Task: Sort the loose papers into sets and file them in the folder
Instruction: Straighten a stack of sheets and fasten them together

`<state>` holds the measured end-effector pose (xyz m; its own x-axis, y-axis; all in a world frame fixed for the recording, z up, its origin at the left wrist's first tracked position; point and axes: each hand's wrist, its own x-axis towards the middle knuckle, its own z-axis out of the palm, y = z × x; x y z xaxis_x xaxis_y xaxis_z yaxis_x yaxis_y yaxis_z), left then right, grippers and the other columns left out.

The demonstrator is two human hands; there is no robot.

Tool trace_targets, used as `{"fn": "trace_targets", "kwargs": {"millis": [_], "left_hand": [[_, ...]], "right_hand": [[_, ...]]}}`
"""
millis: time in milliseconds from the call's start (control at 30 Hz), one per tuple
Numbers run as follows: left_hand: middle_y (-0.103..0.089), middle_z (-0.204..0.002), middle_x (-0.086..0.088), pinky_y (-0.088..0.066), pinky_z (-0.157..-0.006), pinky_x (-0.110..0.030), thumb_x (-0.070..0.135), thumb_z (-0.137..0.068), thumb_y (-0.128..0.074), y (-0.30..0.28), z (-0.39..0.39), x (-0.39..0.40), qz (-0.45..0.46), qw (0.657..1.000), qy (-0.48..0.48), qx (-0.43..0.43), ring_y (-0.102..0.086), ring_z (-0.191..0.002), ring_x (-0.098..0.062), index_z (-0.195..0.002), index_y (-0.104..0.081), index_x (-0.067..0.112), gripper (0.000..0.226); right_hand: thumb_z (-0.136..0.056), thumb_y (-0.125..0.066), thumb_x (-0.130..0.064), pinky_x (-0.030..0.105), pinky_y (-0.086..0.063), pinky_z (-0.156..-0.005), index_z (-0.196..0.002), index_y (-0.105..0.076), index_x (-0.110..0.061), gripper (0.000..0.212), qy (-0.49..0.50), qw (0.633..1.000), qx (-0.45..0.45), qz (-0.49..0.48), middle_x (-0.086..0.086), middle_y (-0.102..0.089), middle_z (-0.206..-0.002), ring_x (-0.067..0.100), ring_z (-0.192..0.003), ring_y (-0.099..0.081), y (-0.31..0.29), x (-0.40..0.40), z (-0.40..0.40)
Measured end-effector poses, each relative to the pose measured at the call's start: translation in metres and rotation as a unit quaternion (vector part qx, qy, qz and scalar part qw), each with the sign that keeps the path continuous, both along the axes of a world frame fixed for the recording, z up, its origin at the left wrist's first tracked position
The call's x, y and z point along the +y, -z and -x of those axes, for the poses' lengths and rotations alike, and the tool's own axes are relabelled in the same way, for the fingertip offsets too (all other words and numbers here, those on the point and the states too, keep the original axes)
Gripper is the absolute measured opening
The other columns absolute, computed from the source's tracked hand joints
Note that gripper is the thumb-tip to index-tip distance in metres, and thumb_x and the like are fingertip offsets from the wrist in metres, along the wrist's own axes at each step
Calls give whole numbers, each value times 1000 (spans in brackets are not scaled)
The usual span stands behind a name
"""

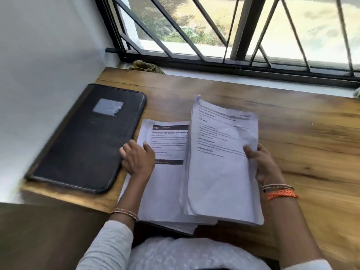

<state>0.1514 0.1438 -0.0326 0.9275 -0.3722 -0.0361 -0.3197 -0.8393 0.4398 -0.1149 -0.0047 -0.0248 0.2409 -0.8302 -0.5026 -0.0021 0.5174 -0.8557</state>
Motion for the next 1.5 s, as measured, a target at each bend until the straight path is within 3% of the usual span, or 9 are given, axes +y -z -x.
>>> {"fn": "trace_targets", "kwargs": {"millis": [200,400,600,767,867,1033,1200,1367,1500], "left_hand": [[-42,-140,-20,-33,-101,-46,41,-100,-28,-7,-1,3,-6,994,7,111,-35,-130,-35,-133,-42,0,54],[-47,-140,-17,-34,-103,-35,38,-101,-29,-14,25,-22,95,949,85,288,-43,-129,-33,-135,-46,6,50],[-50,-128,-15,-32,-70,-18,3,-91,-38,-22,144,-88,55,892,281,350,-51,-115,-33,-135,-26,2,46],[-50,-134,-14,-47,-91,-34,2,-89,-42,-16,233,-118,60,820,393,412,-54,-115,-30,-134,-21,0,50],[-51,-127,-3,-44,-82,-26,9,-92,-44,-12,236,-128,27,793,458,400,-55,-109,-23,-134,-30,4,44],[-50,-128,-18,-45,-92,-40,23,-91,-47,-22,150,-128,91,895,363,242,-53,-113,-35,-135,-29,5,51],[-42,-135,-15,-33,-99,-46,17,-86,-51,-33,15,-57,109,981,162,22,-39,-124,-35,-138,-32,10,55],[-23,-152,-17,-17,-111,-56,33,-86,-56,-5,-56,31,-75,989,121,-43,-20,-140,-35,-146,-25,12,71],[0,-159,-15,-2,-112,-61,50,-89,-47,15,-84,49,-136,982,131,-12,0,-146,-31,-152,-9,16,81]], "right_hand": [[-84,-60,-30,42,-52,-84,-112,-64,-6,37,-76,919,343,177,14,-67,-111,35,-100,-63,8,47,-74],[-85,-60,-25,35,-36,-70,-119,-38,-2,47,-46,871,430,234,20,-56,-120,42,-105,-55,2,54,-72],[-85,-58,-20,49,-41,-90,-128,-36,4,53,85,826,526,183,28,-47,-129,46,-118,-45,0,1,35],[-79,-46,-32,50,-30,-100,-121,-45,4,55,130,774,605,133,26,-44,-131,42,-123,-37,5,-27,120],[-80,-45,-31,52,-26,-102,-120,-46,6,54,114,745,645,123,25,-43,-130,40,-123,-35,11,-33,140],[-75,-58,-16,50,-29,-101,-122,-48,1,51,173,749,592,242,23,-43,-131,38,-125,-35,-1,-24,73],[-81,-57,-18,40,-38,-93,-120,-60,-7,41,-132,808,381,429,12,-55,-122,30,-117,-48,-10,22,-123],[-87,-52,-29,45,-28,-107,-124,-53,-9,43,-415,602,415,541,14,-45,-136,29,-134,-31,-9,38,-276],[-92,-52,-29,45,-31,-108,-140,-34,0,59,-462,592,435,497,18,-34,-144,32,-137,-27,-15,11,-352]]}}
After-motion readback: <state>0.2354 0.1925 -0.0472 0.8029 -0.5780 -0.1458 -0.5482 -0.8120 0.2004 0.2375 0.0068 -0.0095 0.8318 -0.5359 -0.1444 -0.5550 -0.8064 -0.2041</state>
